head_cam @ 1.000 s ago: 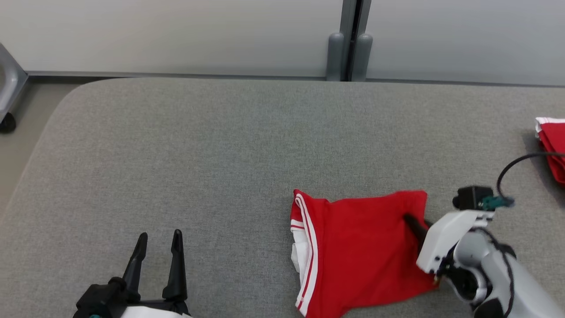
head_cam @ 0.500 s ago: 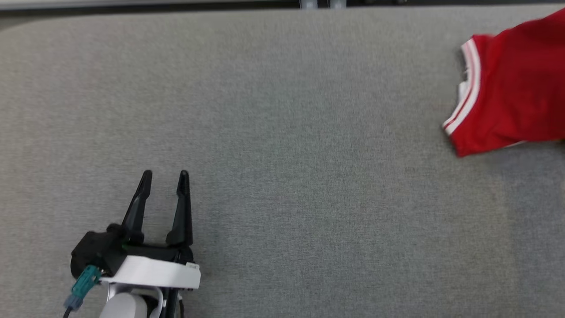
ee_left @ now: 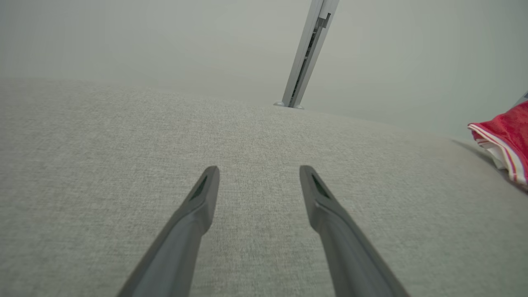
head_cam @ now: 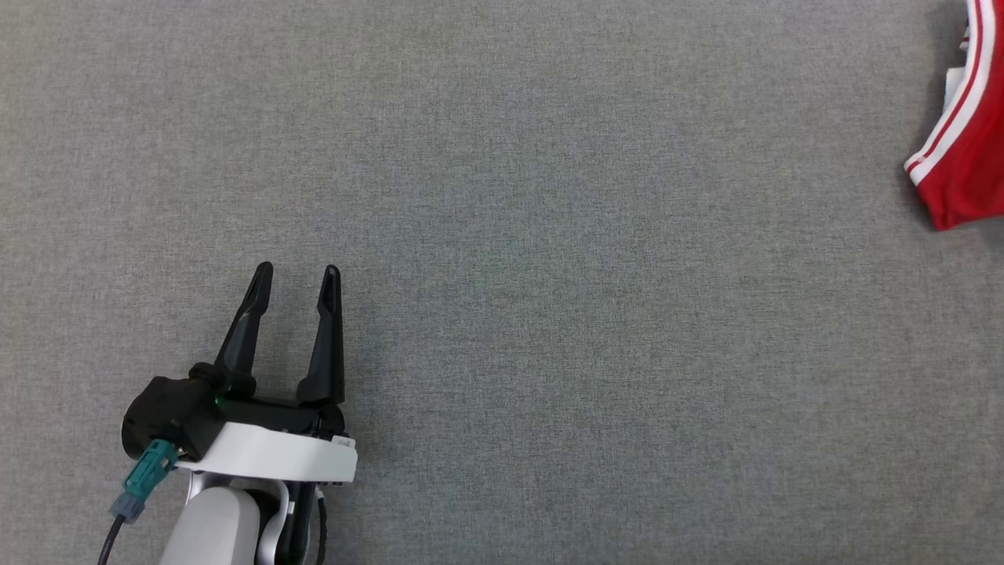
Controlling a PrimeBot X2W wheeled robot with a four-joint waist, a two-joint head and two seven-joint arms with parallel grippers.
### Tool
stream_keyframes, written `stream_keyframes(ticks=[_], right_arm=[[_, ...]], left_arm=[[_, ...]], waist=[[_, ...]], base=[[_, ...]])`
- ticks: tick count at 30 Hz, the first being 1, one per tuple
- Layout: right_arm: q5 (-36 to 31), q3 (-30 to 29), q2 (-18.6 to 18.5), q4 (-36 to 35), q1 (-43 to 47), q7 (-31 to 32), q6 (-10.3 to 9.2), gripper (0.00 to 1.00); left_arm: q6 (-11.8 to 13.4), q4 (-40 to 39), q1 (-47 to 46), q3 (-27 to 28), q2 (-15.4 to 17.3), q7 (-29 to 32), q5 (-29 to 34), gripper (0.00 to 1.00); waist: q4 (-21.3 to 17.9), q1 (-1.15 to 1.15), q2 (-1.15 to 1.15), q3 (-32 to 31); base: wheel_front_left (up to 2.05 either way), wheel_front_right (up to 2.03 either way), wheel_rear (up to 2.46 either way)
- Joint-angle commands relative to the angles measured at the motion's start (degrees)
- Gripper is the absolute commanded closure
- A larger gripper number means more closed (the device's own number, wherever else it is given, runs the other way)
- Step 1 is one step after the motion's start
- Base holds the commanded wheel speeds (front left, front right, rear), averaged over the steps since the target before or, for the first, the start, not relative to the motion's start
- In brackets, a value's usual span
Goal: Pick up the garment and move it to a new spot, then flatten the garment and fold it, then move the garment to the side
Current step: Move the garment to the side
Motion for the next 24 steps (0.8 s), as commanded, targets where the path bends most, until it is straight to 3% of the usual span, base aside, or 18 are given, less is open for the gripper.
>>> stream_keyframes(ticks=[1,2,3,8,12,16,22,24], right_arm=[[-1.02,-0.49,-0.79,0.48,-0.41,0.36,-0.01,1.0],[-2.2,-0.62,-1.25,0.7,-0.6,0.34,-0.01,0.89],[-3.45,-0.72,-1.61,0.88,-0.72,-0.04,-0.01,0.02],[-9.32,-0.15,-3.15,1.48,0.9,-1.88,-0.01,0.0],[-12.28,1.41,-4.23,-0.62,3.5,-8.23,-0.01,0.0],[-11.5,1.46,-1.05,-2.49,7.82,-19.68,-0.01,0.0],[-12.15,1.53,8.78,-5.95,21.43,-37.17,-0.01,0.0],[-12.5,1.49,10.82,-6.19,24.38,-39.69,-0.01,0.0]], left_arm=[[-0.32,0.03,0.25,0.31,0.18,-0.09,0.45,0.0],[-0.33,0.05,0.33,0.44,0.18,-0.09,0.44,0.0],[-0.42,0.03,0.34,0.56,0.2,-0.09,0.54,0.0],[-0.17,-0.04,0.35,0.8,0.2,-0.09,0.06,0.0],[0.52,0.17,1.44,1.17,0.2,-0.09,-1.61,0.0],[1.73,0.9,3.96,1.78,0.2,-0.09,-3.48,0.0],[3.95,2.31,10.22,3.09,0.18,-0.09,-3.61,0.0],[4.44,2.54,11.49,3.45,0.15,-0.09,-3.37,0.0]], waist=[[0.03,0.0,0.0,-0.01],[0.07,0.0,0.0,0.01],[0.11,0.0,0.0,0.01],[0.16,0.0,0.0,-0.98],[0.2,0.0,0.0,-4.11],[0.15,0.0,0.0,-9.39],[0.41,0.0,0.0,-19.92],[0.47,0.0,0.0,-21.62]], base=[[0.0,0.0,0.0],[0.0,0.0,0.0],[0.0,0.0,0.0],[0.0,0.0,0.0],[0.0,0.0,0.0],[0.0,0.0,0.0],[0.0,0.0,0.0],[0.0,0.0,0.0]])
